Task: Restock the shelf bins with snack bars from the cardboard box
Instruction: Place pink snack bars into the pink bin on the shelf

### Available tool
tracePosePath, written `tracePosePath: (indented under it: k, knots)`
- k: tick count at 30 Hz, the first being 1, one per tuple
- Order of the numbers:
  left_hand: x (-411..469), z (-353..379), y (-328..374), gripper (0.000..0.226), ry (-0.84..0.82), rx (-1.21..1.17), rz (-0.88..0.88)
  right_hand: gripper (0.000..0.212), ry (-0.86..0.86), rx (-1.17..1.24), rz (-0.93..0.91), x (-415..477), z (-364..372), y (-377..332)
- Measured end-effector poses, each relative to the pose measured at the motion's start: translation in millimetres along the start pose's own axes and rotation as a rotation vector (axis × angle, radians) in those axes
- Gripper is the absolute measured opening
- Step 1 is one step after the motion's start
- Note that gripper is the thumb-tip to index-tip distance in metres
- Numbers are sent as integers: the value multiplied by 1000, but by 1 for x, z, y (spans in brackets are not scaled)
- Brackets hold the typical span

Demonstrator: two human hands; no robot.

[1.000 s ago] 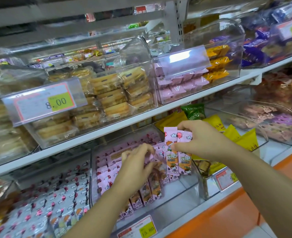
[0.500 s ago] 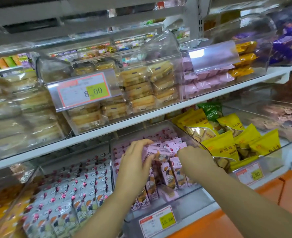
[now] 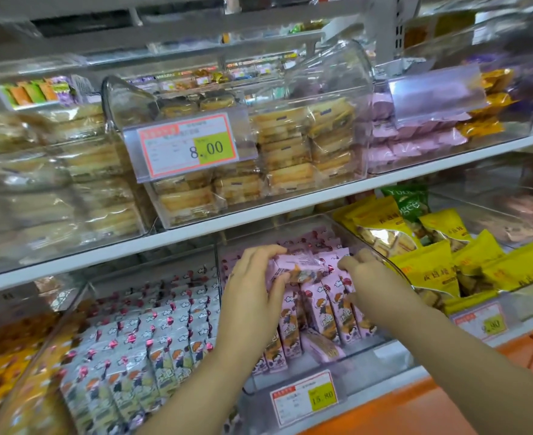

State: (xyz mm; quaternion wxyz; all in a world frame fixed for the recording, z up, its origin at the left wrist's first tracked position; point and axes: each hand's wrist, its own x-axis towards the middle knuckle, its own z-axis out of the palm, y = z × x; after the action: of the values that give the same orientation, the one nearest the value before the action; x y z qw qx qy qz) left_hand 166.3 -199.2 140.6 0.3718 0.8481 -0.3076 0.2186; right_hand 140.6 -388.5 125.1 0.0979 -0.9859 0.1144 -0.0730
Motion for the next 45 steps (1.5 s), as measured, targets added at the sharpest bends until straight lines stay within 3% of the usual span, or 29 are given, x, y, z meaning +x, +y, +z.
tracePosePath:
  k: [3,5,9,12,14,17,23,26,33,36,41,43,45]
  knots:
    - [-4,-4,-2,28,52,3,9,27,100,-27,-63,-8,-20,-5]
    - [-7,-9,-5,31,99,-13,15,10,-19,77,-130,-14,-29,-11]
    - [-13,-15,-8,35,143,-8,47,38,-593,233,-270,-19,-13,-28]
    - [-17,-19,-8,34,128,5,61,58,-722,225,-186,-18,-1,-34]
    - [-18,-21,-8,33,127,7,65,54,-656,237,-183,-15,-2,-34]
    - [-17,-23,-12,34,136,6,56,19,-407,280,-224,-9,-8,-30]
    - [-17,-23,-13,33,145,-3,23,40,-159,220,-247,-5,12,-31]
    - [-19,-25,-15,35,155,9,18,35,-52,224,-264,-3,19,-33]
    - [-19,-31,-10,38,187,-104,-121,39,-1,224,-282,-6,20,-34]
    - [-17,-31,-7,29,176,-233,-228,45,28,412,-255,-6,10,-32]
    - [-13,-26,0,19,179,-476,-330,56,-40,1148,-143,-12,-31,-22]
    - [-10,-22,6,16,139,-537,-337,47,-83,1342,-171,-15,-43,-19]
    - [-8,-15,12,18,40,-518,-311,37,-28,1347,-181,-15,-53,-10]
